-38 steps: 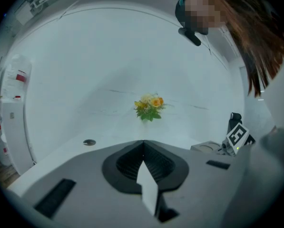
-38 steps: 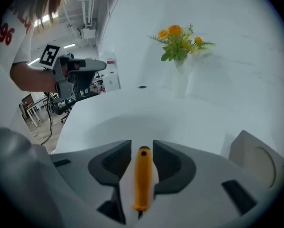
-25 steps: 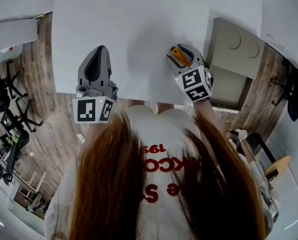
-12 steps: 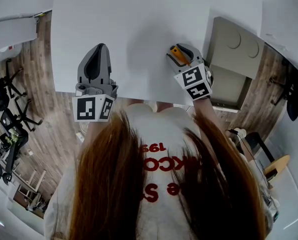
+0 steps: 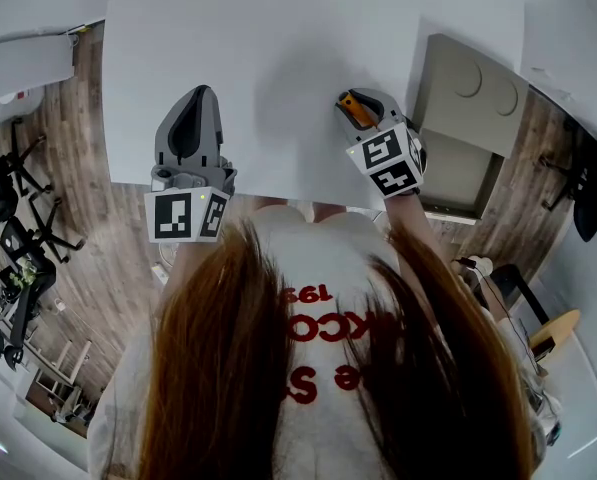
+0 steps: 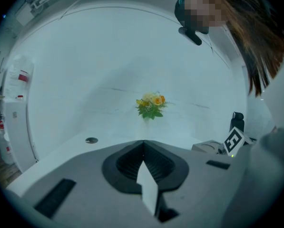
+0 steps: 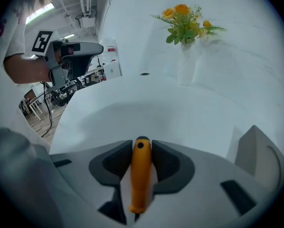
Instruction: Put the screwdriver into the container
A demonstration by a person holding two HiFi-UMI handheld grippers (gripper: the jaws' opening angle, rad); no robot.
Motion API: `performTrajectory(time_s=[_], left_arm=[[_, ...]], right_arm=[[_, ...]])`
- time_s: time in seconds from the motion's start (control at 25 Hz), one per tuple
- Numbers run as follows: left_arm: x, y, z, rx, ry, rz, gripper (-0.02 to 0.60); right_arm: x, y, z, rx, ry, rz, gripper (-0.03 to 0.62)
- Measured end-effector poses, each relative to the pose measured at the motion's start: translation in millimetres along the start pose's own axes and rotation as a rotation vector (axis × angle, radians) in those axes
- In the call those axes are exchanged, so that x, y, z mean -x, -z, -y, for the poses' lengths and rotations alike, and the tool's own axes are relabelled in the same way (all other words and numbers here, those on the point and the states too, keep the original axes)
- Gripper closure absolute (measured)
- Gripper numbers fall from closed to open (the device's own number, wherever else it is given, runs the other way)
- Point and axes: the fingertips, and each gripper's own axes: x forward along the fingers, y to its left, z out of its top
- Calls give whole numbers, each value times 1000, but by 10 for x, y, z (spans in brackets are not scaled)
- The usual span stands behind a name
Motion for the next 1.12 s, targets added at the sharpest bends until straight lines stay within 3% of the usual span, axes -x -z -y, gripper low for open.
performTrajectory(time_s=[0.24,0.6,1.12], left_arm=[[-4,-12,-37,-1,-11,9,574],[-25,-87,-32,-3,-4,30,574],[-22,-270,17,-11,6,85,574]], right_arm=[[-11,4,6,1,-5,-1,467],[118,-168,21,-11,-2,76,468],[476,-561,86,-76,14,305,470]])
